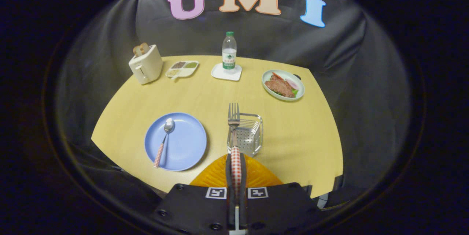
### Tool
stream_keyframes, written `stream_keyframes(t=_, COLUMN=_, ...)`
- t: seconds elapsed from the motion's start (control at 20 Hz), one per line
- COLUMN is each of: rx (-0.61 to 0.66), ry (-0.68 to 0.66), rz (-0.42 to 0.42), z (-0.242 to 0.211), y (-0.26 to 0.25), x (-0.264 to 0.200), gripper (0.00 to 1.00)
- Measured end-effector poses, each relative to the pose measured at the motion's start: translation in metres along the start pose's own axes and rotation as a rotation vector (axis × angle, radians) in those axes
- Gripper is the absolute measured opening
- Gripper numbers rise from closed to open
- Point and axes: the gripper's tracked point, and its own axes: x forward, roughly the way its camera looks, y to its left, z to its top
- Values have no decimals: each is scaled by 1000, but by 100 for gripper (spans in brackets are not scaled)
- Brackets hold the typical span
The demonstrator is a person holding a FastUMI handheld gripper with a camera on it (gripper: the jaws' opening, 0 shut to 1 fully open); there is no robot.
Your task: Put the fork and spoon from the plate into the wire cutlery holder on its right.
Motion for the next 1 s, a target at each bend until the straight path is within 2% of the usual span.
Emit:
stream_keyframes(t=0.2, rx=-4, ry=196, rz=20, z=-19, y=-13, x=23, gripper=7)
stream_keyframes(t=0.55, rx=-29, ry=420, rz=50, z=-25, y=-18, x=51, gripper=9)
stream_keyframes(t=0.75, rx=-78, ry=487, rz=37, z=-18, y=-20, x=56, gripper=8)
stream_keyframes(t=0.9, rx=-71, ry=497, rz=45, z=-10, y=-15, x=64, gripper=13)
stream_keyframes(t=1.0, rx=-54, ry=484, rz=46, z=-2, y=-14, x=65, gripper=29)
